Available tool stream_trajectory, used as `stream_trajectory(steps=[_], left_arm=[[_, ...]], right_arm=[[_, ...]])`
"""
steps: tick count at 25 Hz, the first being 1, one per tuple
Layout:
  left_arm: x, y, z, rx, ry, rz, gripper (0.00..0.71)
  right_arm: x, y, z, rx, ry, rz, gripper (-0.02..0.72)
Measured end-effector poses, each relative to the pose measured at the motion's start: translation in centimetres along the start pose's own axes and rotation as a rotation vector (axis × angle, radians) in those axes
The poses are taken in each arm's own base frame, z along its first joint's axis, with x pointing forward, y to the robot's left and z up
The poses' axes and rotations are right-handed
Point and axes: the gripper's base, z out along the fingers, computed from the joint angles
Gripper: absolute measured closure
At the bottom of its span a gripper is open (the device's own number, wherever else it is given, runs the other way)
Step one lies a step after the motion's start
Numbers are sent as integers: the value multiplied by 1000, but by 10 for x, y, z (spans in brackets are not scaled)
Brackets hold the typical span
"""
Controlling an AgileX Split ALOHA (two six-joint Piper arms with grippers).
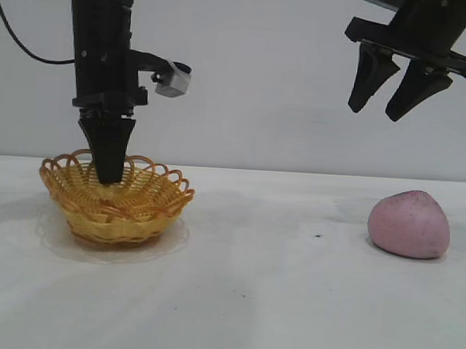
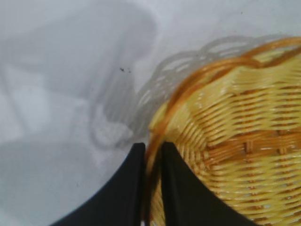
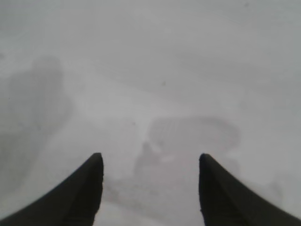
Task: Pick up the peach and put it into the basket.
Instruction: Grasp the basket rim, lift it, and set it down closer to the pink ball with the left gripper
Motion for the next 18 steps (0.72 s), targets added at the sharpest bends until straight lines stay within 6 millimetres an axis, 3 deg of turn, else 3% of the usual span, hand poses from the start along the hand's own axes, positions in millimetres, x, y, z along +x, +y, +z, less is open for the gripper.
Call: stream_trajectory(steps=[1, 2, 7, 10, 14, 18], left_arm=[[-1, 1, -7, -10, -16, -61, 637], [-1, 3, -14, -7, -43, -126, 710], [0, 3, -65, 64, -225, -430, 710], [3, 2, -81, 111, -272, -595, 710], [12, -11, -76, 196, -239, -708, 710], [21, -38, -59, 309, -229, -787, 710]], right_arm=[[0, 0, 0, 0, 0, 0, 330], [0, 0, 0, 0, 0, 0, 330], [0, 0, 0, 0, 0, 0, 330], [0, 0, 0, 3, -5, 0, 330], [0, 0, 0, 3, -5, 0, 330], [-1, 0, 0, 3, -7, 0, 330]])
